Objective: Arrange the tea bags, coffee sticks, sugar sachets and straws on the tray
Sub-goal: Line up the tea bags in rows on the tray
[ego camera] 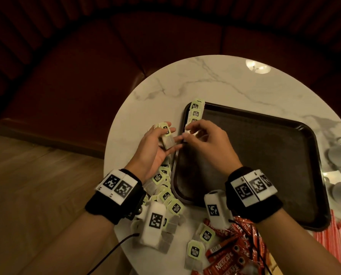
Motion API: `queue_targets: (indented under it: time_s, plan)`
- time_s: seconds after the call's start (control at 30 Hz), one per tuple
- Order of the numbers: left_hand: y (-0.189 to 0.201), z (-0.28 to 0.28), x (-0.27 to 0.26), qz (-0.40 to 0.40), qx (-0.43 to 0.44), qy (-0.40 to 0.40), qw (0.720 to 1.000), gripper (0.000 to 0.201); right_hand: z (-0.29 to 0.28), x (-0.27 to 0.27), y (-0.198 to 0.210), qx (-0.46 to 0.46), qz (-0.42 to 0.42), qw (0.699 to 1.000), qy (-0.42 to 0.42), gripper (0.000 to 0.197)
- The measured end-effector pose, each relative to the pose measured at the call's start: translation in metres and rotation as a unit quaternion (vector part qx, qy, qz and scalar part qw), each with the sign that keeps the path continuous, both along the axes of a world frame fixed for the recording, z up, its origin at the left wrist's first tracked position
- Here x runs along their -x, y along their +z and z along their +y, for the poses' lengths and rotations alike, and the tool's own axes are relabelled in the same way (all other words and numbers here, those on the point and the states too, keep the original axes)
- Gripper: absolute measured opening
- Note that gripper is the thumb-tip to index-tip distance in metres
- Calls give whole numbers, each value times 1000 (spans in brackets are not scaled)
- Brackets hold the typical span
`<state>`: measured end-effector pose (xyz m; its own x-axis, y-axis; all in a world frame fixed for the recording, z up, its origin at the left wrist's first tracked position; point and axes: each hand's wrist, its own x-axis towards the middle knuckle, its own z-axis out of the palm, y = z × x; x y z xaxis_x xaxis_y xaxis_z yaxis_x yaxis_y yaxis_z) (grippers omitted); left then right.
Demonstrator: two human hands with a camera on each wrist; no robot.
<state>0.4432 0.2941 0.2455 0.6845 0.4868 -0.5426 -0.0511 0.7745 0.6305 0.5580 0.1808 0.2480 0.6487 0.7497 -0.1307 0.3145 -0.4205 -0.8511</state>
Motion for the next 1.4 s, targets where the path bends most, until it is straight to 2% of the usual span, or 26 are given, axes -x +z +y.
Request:
queue_targets:
  time_s: [0.2,0.33,0.63,0.7,0.83,0.93,1.03,1.13,1.27,1.4]
  plan:
    - [3,-4,-2,-23,-11,-37,999,32,-5,12,3,9,46,998,41,18]
    - [3,-5,-1,-33,-37,-66,997,33,-3,12,1,-3,92,995,22,21]
    - [0,-3,2,-9,-99,-71,992,37,-8,0,6,-66,169,983,-16,9]
    - [-1,-4,1,14,-154,-65,986,35,-10,-2,7,-82,171,981,-27,9]
    - [-2,-4,2,16,-233,-19,972,13,-12,-2,14,-109,180,977,-40,15]
    - [-2,-4,2,18,-252,-15,967,15,-12,-1,17,-118,164,979,-38,21]
    - [-1,-4,2,14,-253,-24,967,2,-12,0,17,-135,151,978,-49,24]
    - [-1,-4,2,12,-240,-37,970,7,-14,0,18,-144,165,974,-60,23]
    - [-1,-5,1,3,-218,-24,976,18,-18,-1,20,-145,131,980,-47,17]
    - [1,-5,1,-2,-224,-36,974,9,-18,-1,19,-157,112,980,-46,17]
